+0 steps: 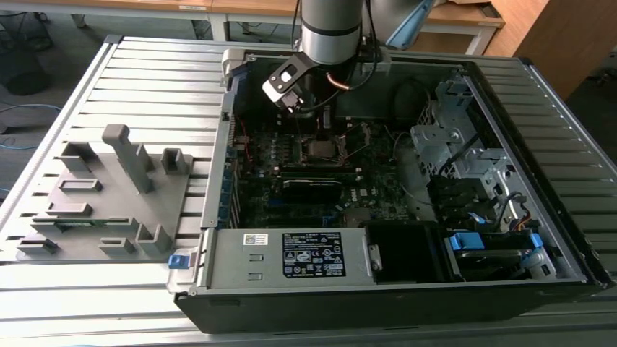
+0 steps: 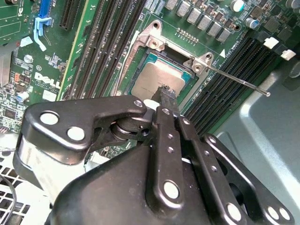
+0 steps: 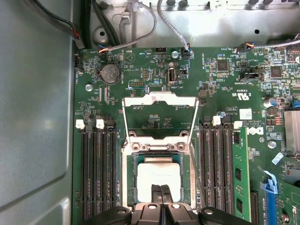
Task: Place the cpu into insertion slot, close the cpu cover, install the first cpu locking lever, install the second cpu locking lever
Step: 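Close the cpu cover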
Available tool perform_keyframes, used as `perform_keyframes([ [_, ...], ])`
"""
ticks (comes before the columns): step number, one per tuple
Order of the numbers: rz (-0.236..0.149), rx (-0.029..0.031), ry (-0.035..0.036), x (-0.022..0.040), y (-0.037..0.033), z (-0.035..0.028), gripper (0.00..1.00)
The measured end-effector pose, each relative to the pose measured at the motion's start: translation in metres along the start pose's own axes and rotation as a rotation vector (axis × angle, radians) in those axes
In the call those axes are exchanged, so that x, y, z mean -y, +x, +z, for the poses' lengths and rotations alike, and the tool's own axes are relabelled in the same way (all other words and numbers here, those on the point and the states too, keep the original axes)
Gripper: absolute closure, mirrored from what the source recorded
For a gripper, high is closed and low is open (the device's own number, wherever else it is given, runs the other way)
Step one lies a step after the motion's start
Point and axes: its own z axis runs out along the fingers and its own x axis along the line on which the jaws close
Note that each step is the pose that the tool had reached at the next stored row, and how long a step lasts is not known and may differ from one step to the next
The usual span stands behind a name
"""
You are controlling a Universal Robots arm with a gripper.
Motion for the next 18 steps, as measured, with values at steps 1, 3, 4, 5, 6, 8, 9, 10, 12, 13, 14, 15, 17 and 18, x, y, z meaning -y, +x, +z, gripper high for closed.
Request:
perform_keyframes([
  [1,0.0,0.0001,0.0001,0.0,0.0,-0.0002,0.89],
  [3,0.0,0.0,0.0,0.0,0.0,-0.0005,0.89],
  [4,0.0,0.0,0.0001,0.0,0.0001,-0.0006,0.89],
  [5,0.0,0.0,0.0,0.0,0.0001,-0.0006,0.89],
  [6,0.0,0.0,0.0,-0.0001,0.0002,-0.0007,0.89],
  [8,0.0,0.0002,0.0001,-0.0001,0.0001,-0.0014,0.89],
  [9,0.0,0.0001,0.0,-0.0001,0.0001,-0.0017,0.89],
  [10,0.0,0.0,0.0,-0.0001,0.0002,-0.0021,0.89],
  [12,0.0,-0.0002,-0.0001,-0.0001,0.0002,-0.0021,0.89],
  [13,0.0,-0.0001,0.0,-0.0001,0.0002,-0.0022,0.89],
  [14,0.0,0.0,0.0,-0.0001,0.0002,-0.0023,0.89],
  [15,0.0,0.0,0.0001,-0.0001,0.0002,-0.0023,0.89],
  [17,0.0,0.0001,0.0001,-0.0001,0.0002,-0.0025,0.89],
  [18,0.0,0.0006,0.0004,-0.0002,0.0001,-0.0032,0.89],
])
